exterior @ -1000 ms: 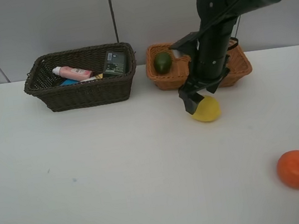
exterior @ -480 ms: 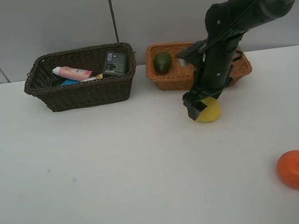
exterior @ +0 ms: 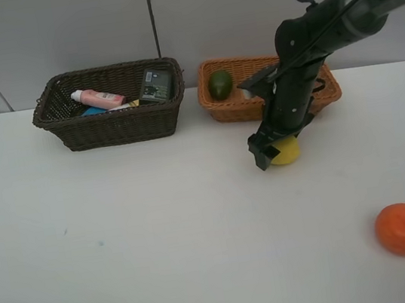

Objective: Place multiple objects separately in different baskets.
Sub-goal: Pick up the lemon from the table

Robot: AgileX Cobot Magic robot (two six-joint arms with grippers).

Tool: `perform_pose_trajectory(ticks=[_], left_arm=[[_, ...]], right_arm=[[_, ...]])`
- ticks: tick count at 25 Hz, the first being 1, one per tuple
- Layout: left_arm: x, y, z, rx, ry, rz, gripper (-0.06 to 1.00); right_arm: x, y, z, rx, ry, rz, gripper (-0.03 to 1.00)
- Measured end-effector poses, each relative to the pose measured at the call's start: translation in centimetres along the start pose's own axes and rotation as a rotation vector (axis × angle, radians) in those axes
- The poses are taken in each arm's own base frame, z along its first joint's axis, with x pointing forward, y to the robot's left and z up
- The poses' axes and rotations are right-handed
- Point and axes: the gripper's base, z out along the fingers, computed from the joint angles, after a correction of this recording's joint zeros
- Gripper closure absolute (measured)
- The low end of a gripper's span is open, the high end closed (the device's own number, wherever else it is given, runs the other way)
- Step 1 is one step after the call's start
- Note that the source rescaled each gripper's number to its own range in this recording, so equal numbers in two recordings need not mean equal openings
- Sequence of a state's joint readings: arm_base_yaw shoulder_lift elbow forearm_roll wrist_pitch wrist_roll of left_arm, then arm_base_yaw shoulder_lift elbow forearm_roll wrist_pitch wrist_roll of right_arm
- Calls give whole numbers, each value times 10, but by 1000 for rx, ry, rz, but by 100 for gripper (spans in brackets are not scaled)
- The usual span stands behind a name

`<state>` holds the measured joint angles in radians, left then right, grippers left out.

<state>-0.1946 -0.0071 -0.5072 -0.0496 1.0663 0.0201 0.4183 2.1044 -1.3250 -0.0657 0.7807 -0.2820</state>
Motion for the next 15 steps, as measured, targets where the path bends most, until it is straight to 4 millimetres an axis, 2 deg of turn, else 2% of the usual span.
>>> perform_pose_trajectory(ticks=[3, 7, 9, 10, 11, 15], left_arm=[[0, 0, 0, 0, 0, 0, -5], [0, 0, 0, 0, 0, 0, -5], [0, 0, 0, 0, 0, 0, -5], [0, 0, 0, 0, 0, 0, -5], [0, 0, 0, 0, 0, 0, -5], [0, 0, 0, 0, 0, 0, -5]], right_arm=[[2, 1, 0, -9, 19, -4, 17], [2, 2, 0, -26, 20, 11, 21], [2, 3, 0, -27, 20, 12, 27], [2, 3, 0, -27, 20, 11, 36], [2, 3, 0, -27, 20, 11, 49], [2, 2, 0, -27, 20, 9, 50]])
